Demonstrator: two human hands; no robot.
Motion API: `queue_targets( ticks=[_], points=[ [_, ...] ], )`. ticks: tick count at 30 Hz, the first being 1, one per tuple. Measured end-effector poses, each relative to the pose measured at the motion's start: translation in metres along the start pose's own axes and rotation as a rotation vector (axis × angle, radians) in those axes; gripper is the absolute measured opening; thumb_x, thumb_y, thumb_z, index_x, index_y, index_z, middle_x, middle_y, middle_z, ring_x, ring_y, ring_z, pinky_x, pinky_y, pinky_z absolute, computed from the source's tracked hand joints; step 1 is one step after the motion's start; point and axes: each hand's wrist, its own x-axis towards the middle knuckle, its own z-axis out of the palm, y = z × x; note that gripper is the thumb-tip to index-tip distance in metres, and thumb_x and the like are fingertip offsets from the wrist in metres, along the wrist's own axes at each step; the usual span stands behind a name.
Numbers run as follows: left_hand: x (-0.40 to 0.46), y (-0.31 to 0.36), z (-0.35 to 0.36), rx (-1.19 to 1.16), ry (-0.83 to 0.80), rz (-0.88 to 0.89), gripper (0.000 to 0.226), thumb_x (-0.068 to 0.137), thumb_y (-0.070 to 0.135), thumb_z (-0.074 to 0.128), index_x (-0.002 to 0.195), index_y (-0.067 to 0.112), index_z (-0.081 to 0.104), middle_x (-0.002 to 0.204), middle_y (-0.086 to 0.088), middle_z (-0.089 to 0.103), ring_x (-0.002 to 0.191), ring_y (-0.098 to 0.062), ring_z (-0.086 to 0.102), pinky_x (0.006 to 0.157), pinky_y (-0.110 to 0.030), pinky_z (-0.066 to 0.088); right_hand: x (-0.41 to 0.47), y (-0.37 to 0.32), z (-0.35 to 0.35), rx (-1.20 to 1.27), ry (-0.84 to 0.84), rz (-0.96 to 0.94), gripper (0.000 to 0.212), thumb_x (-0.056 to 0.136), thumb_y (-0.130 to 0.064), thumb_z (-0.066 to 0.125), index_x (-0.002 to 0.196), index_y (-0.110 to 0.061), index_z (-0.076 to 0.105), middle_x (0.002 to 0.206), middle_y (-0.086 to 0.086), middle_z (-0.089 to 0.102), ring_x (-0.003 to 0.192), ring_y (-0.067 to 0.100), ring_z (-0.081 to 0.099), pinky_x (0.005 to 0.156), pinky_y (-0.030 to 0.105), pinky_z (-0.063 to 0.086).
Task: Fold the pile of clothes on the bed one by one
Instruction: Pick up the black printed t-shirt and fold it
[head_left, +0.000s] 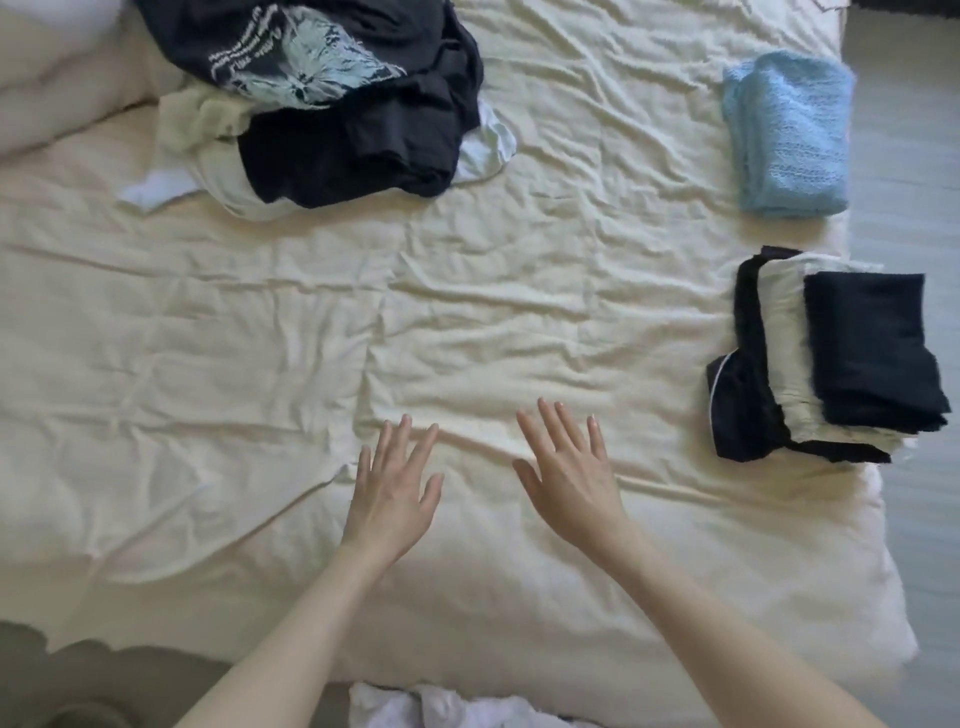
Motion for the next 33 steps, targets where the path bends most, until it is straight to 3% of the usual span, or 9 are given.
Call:
queue_targets(
  ticks=[5, 12, 16, 20, 25, 30, 33],
  points=[
    [0.034, -0.110, -0.002, 0.065, 0.002, -0.007, 0.062, 0.095, 0.036, 0.046, 0.150, 0.031, 0.017, 0.160, -0.003, 0.000, 0.146, -0.022, -0.006, 0.115, -0.047, -0.001, 0.065, -0.060, 0.040, -0.053, -0.108, -0.046, 0.057, 0.101, -0.044, 0.026, 0.152, -0.026, 0.005, 0.160, 0.005, -0.003, 0.147, 0.022, -0.007, 0.117, 0.045, -0.006],
    [0.156, -0.205, -0.041, 0.143, 0.093, -0.058, 0.069, 0.092, 0.051, 0.043, 0.150, 0.035, 0.009, 0.159, -0.003, -0.006, 0.145, -0.025, -0.009, 0.109, -0.063, -0.001, 0.182, -0.104, 0.038, -0.094, -0.017, -0.015, 0.058, 0.101, -0.042, 0.030, 0.151, -0.023, 0.008, 0.160, 0.005, 0.002, 0.147, 0.022, -0.001, 0.118, 0.045, 0.001],
    [0.220, -0.226, -0.066, 0.125, 0.090, -0.131, 0.077, 0.087, 0.066, 0.037, 0.148, 0.042, -0.003, 0.157, 0.001, -0.019, 0.144, -0.025, -0.018, 0.106, -0.067, -0.006, 0.242, -0.117, 0.014, -0.141, 0.029, -0.047, 0.059, 0.101, -0.042, 0.030, 0.151, -0.022, 0.008, 0.160, 0.006, 0.003, 0.147, 0.023, -0.001, 0.118, 0.046, 0.001],
    [0.249, -0.235, -0.075, 0.065, -0.075, -0.224, 0.096, 0.072, 0.080, 0.045, 0.143, 0.049, -0.012, 0.152, 0.004, -0.032, 0.142, -0.025, -0.025, 0.102, -0.073, 0.000, 0.304, -0.129, -0.017, -0.157, 0.096, -0.051, 0.059, 0.100, -0.041, 0.032, 0.151, -0.021, 0.010, 0.160, 0.006, 0.004, 0.147, 0.024, 0.000, 0.118, 0.046, 0.001],
    [0.264, -0.234, -0.074, 0.141, -0.206, -0.277, 0.099, 0.073, 0.080, 0.044, 0.143, 0.046, -0.018, 0.151, 0.000, -0.035, 0.142, -0.027, -0.024, 0.101, -0.074, 0.009, 0.384, -0.149, -0.062, -0.216, 0.258, -0.118, 0.058, 0.099, -0.033, 0.041, 0.150, -0.016, 0.018, 0.158, 0.010, 0.014, 0.146, 0.026, 0.008, 0.118, 0.046, 0.009],
    [0.266, -0.234, -0.071, 0.211, -0.191, -0.279, 0.101, 0.071, 0.083, 0.040, 0.143, 0.045, -0.020, 0.153, -0.001, -0.031, 0.143, -0.027, -0.020, 0.101, -0.071, 0.014, 0.466, -0.168, -0.115, -0.267, 0.479, -0.079, 0.072, 0.095, -0.036, 0.051, 0.151, -0.014, 0.013, 0.158, 0.012, 0.012, 0.146, 0.030, 0.011, 0.116, 0.046, 0.010],
    [0.264, -0.232, -0.066, 0.242, -0.193, -0.284, 0.102, 0.070, 0.084, 0.038, 0.142, 0.044, -0.022, 0.153, -0.002, -0.030, 0.143, -0.028, -0.020, 0.101, -0.071, 0.015, 0.498, -0.165, -0.133, -0.304, 0.504, -0.051, 0.063, 0.097, -0.027, 0.049, 0.150, -0.018, 0.017, 0.158, 0.011, 0.015, 0.145, 0.029, 0.010, 0.116, 0.046, 0.008]
  ],
)
